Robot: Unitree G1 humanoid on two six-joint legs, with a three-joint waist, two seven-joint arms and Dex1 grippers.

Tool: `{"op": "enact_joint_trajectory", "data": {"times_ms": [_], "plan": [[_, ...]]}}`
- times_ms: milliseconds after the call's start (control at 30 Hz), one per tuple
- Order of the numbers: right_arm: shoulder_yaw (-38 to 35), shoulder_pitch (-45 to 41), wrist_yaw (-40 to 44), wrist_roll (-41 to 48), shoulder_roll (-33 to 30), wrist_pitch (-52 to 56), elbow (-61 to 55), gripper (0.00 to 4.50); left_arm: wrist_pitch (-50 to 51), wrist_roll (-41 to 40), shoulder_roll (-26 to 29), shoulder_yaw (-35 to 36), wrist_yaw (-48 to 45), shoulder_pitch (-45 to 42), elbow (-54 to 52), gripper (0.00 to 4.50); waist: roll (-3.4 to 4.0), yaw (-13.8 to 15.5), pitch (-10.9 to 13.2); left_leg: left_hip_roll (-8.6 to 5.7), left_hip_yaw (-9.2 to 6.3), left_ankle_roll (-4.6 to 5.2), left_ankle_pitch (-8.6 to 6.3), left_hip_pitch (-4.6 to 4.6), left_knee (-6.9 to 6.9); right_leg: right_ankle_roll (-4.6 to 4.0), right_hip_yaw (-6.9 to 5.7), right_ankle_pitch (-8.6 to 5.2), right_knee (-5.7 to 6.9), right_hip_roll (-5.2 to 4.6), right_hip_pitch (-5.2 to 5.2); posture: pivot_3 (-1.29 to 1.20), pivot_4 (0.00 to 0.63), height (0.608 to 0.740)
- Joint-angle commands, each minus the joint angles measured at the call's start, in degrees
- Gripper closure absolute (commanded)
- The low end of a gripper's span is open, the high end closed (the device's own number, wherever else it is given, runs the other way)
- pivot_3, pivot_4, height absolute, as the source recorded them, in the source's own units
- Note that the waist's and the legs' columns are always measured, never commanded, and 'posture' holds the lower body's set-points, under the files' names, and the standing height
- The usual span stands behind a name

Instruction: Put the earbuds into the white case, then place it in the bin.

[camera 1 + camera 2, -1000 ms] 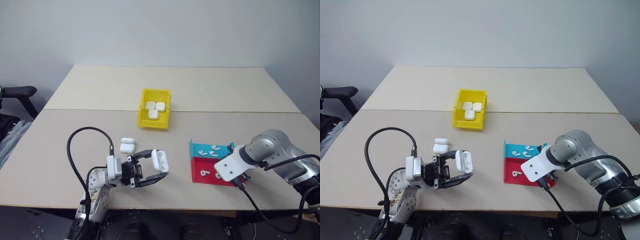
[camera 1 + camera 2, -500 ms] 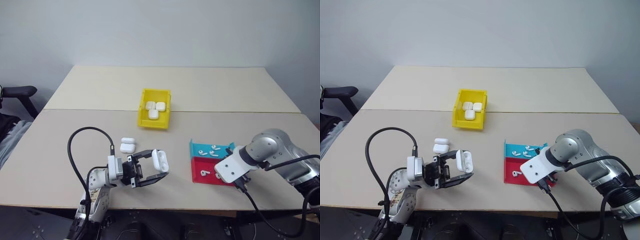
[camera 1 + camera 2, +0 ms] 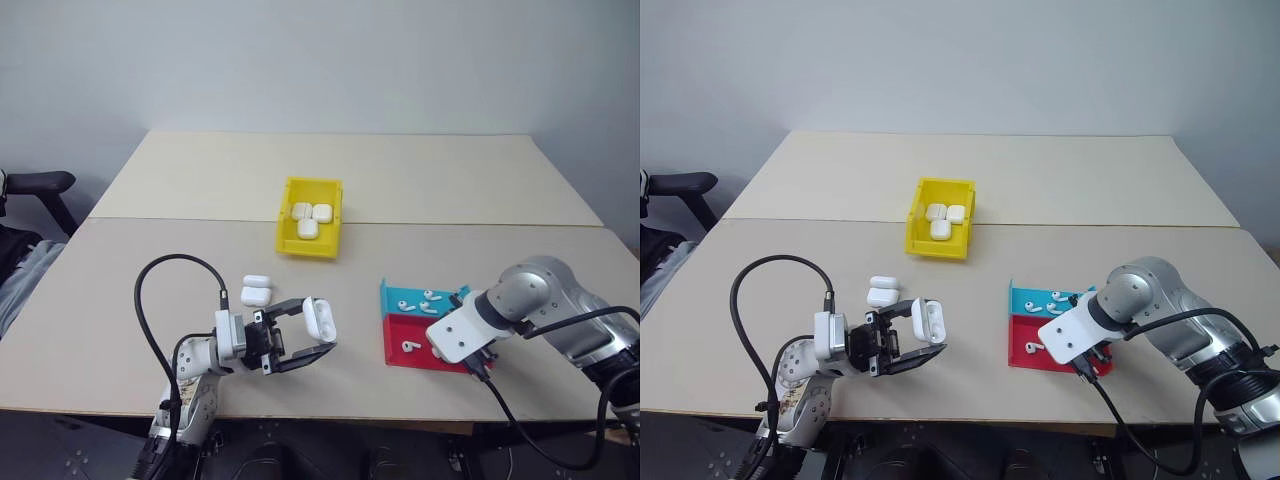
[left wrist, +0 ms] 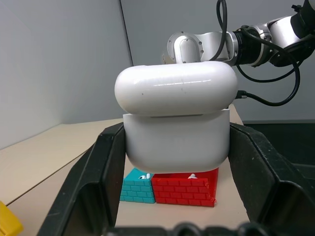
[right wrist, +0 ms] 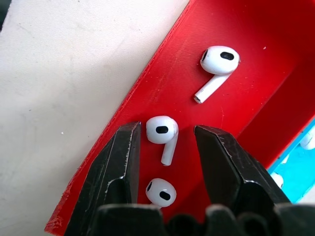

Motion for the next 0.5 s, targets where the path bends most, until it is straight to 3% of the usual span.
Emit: {"op": "enact_joint_trajectory", "data": {"times_ms": [33, 233, 333, 400, 500], "plan": [[-0.5, -0.6, 0.4, 0.0, 0.0, -1.0, -0.1, 2.38, -1.6, 0.2, 0.3, -0.1, 0.2, 0.3, -1.8, 1.67, 0.00, 0.0, 0.0, 0.00, 0.00, 0.00, 0.00, 0.00, 0.00, 0.00, 0.00, 0.00, 0.00, 0.00, 0.00, 0.00, 0.150, 0.740], [-0.4, -0.3, -0.1, -0.4, 0.0, -2.2, 0.3, 2.38, -1.4, 0.3, 0.5, -0.2, 0.6, 0.4, -2.4, 1.67, 0.00, 0.0, 0.0, 0.00, 0.00, 0.00, 0.00, 0.00, 0.00, 0.00, 0.00, 0.00, 0.00, 0.00, 0.00, 0.00, 0.150, 0.740], [-0.6, 0.0, 0.1, 0.3, 0.0, -2.7, 0.2, 2.91, -1.3, 0.3, 0.6, -0.1, 0.9, 0.3, -2.7, 1.67, 0.00, 0.0, 0.0, 0.00, 0.00, 0.00, 0.00, 0.00, 0.00, 0.00, 0.00, 0.00, 0.00, 0.00, 0.00, 0.00, 0.150, 0.740], [-0.7, 0.0, -0.2, 0.3, 0.2, -2.5, 0.0, 3.52, -1.3, 0.2, 0.8, -0.1, 0.9, 0.3, -2.7, 1.67, 0.00, 0.0, 0.0, 0.00, 0.00, 0.00, 0.00, 0.00, 0.00, 0.00, 0.00, 0.00, 0.00, 0.00, 0.00, 0.00, 0.150, 0.740], [-0.4, -0.3, -0.5, -0.2, 0.3, -3.2, 0.4, 3.52, -1.2, 0.4, 0.9, -0.1, 1.2, 0.4, -2.9, 1.67, 0.00, 0.0, 0.0, 0.00, 0.00, 0.00, 0.00, 0.00, 0.00, 0.00, 0.00, 0.00, 0.00, 0.00, 0.00, 0.00, 0.150, 0.740]]}}
